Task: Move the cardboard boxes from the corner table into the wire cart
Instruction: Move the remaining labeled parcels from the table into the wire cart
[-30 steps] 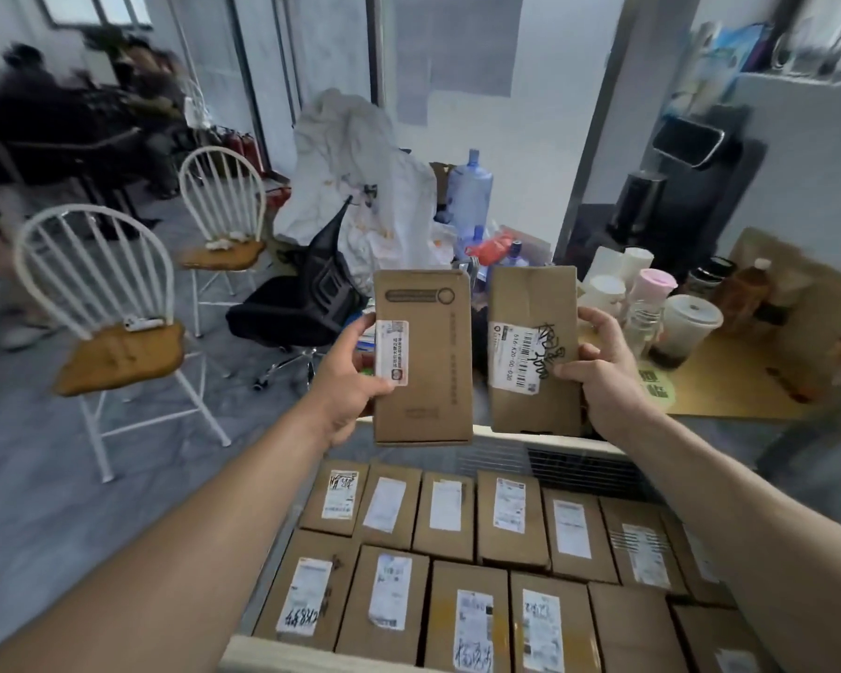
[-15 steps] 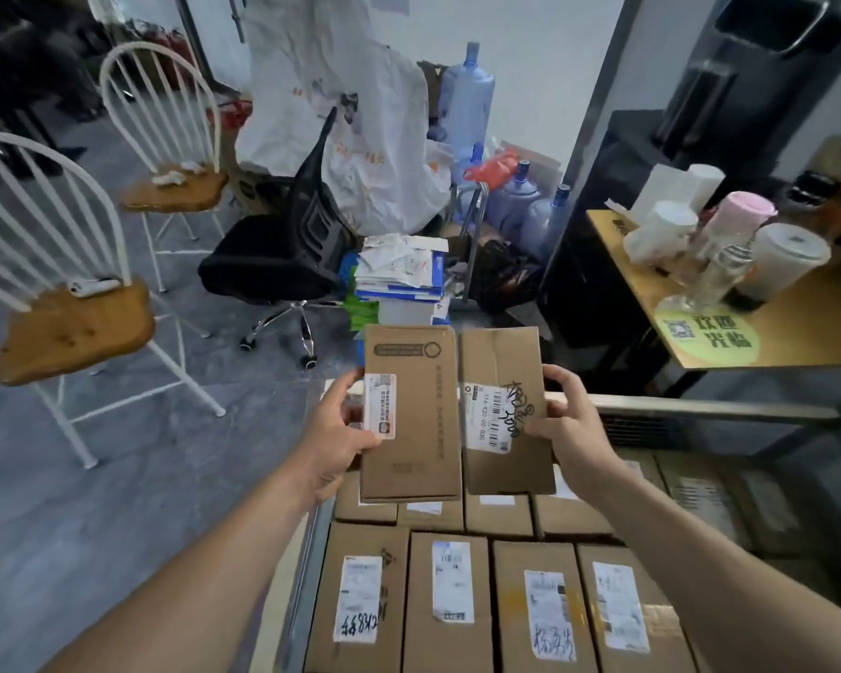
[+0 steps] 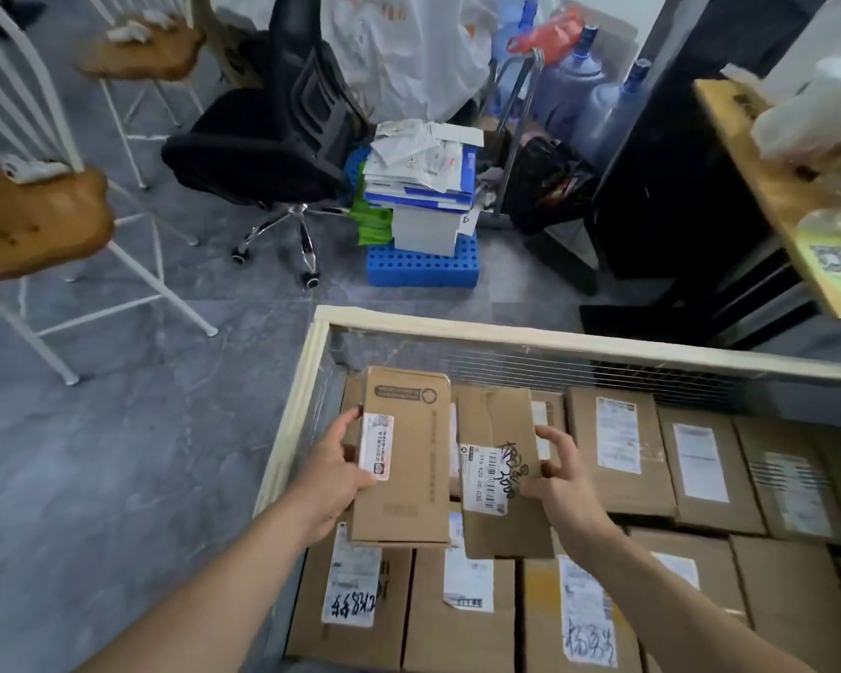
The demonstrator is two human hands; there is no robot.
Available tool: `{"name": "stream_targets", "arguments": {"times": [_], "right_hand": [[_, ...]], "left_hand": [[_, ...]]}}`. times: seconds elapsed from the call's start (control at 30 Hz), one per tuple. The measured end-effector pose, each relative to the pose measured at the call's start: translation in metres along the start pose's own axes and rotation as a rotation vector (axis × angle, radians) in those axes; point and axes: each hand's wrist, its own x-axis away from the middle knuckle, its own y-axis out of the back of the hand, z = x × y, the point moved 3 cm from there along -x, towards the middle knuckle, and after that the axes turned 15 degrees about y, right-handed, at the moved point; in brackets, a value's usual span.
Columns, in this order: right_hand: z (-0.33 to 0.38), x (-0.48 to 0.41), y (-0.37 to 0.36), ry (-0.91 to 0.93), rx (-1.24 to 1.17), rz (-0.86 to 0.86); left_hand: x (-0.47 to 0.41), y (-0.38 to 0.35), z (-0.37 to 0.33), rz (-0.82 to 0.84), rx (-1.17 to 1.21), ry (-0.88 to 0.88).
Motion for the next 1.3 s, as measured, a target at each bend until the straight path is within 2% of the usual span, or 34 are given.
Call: {"name": "stream_targets", "arguments": {"times": [0.5, 0.63, 0.8, 1.0, 1.1, 1.3], "right_hand": [[-0.092, -0.137, -0.071, 0.003, 0.036, 0.013], [-0.106, -0.151, -0.086, 0.026, 0.153, -0.009], [-0.111, -0.152, -0.091, 0.059, 0.306, 0.043], [-0.100, -0.144, -0.088, 0.048, 0.376, 0.117], [-0.090, -0.132, -0.078, 0.035, 0.348, 0.101], [-0.038, -0.092, -0.047, 0.088, 0.474, 0.140]], "left_hand": [[-0.164, 0.006, 0.023, -0.241, -0.057, 0.047], [-0.186, 0.009, 0.023, -0.319, -0.146, 0.023], [-0.187, 0.010, 0.020, -0.446, -0.299, -0.023], [-0.178, 0.006, 0.013, -0.417, -0.383, -0.011], [-0.161, 0.004, 0.005, -0.415, -0.421, -0.030], [-0.090, -0.023, -0.032, -0.387, -0.675, -0.171]]}}
